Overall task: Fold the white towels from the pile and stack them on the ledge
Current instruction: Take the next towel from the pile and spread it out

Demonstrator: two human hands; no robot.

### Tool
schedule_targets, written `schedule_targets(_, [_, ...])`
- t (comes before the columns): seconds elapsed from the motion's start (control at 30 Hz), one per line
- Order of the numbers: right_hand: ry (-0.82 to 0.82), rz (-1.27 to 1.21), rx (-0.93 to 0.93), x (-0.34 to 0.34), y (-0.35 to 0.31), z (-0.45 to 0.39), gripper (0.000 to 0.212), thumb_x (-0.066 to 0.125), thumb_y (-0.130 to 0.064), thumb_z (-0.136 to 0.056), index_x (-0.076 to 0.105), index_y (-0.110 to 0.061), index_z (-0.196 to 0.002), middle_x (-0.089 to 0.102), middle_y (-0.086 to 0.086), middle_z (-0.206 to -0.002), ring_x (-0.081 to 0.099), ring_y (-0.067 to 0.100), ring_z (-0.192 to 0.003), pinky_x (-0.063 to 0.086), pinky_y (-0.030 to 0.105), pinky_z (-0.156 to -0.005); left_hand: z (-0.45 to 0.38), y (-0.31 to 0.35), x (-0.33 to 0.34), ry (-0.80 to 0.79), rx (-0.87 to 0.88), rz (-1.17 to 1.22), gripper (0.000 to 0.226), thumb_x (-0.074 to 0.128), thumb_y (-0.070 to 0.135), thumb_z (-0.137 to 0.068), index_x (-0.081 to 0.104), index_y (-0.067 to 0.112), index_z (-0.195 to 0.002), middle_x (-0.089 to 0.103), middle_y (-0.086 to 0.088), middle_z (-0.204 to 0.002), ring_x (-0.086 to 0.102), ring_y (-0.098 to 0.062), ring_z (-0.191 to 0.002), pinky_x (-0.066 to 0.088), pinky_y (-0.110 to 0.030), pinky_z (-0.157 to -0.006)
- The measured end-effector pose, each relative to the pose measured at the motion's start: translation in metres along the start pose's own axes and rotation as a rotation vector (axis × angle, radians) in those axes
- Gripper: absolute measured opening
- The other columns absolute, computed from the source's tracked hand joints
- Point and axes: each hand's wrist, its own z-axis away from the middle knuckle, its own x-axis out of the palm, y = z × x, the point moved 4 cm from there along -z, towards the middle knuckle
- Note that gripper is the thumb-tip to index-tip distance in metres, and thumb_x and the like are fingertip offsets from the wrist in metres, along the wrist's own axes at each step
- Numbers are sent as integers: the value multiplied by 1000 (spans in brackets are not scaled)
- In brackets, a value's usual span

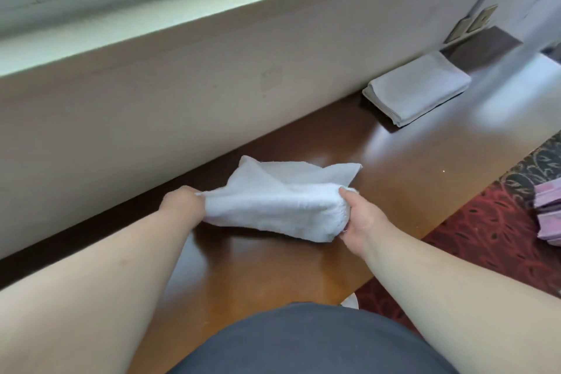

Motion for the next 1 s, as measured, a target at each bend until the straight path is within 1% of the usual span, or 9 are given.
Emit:
schedule_targets(0.13, [-175,52,-118,9,-20,3,51,60,-22,-98,46,-30,-147,65,0,-132,65,23,-117,50,49,-100,12,1,-22,129,157,146,18,45,22,-90,56,15,-77,65,-11,-87,54,-26,-74,39,-32,-63])
schedule_targets(0.23, [-222,266,-162,16,-28,8,66,60,-15,-97,30,-29,-155,52,-3,-147,58,22,-125,39,52,-111,20,9,-28,151,244,249,14,46,19,-84,43,17,-71,49,-2,-67,41,-21,-62,29,-32,-54])
schedule_targets(0.3, [-156,362,-170,16,-31,9,61,60,-14,-97,37,-21,-153,52,0,-147,56,23,-127,36,51,-113,24,13,-25,80,255,291,14,48,26,-84,44,19,-72,46,0,-65,40,-21,-62,29,-32,-54])
schedule_targets(0.4, [-19,404,-132,8,-28,8,48,60,-15,-95,52,-15,-142,62,1,-135,62,25,-117,48,45,-101,25,13,-17,34,263,249,25,59,50,-86,54,26,-82,58,5,-73,52,-16,-66,34,-30,-55])
schedule_targets(0.5, [-60,508,82,-1,-11,17,33,57,-16,-97,54,-11,-130,72,7,-110,70,27,-97,54,43,-75,22,1,-11,62,273,92,19,62,33,-89,54,30,-105,60,2,-86,57,-15,-73,40,-28,-58])
schedule_targets(0.63, [-385,834,357,-3,33,30,35,53,-24,-101,51,-11,-134,61,11,-135,64,26,-114,36,54,-107,12,-30,-24,153,120,0,63,56,4,-80,45,24,-138,57,-15,-122,58,-34,-109,49,-40,-93])
schedule_targets(0.77, [-620,1206,412,13,67,47,29,49,-31,-103,51,-32,-132,61,-7,-134,58,15,-122,41,41,-99,21,-37,-23,176,58,-134,65,55,10,-84,37,28,-144,42,-19,-135,47,-40,-120,46,-47,-98])
schedule_targets(0.87, [-456,1399,284,12,53,43,37,50,-39,-101,50,-32,-137,64,-6,-129,65,13,-110,50,34,-84,43,-15,6,58,217,-242,56,53,22,-90,37,30,-143,44,-12,-135,49,-33,-116,49,-42,-92])
schedule_targets(1.0, [-111,1326,135,-11,13,12,45,49,-33,-102,45,-14,-143,58,4,-133,64,15,-100,56,38,-79,77,8,69,-138,434,-322,54,58,45,-92,41,34,-142,47,-1,-133,52,-22,-113,48,-33,-89])
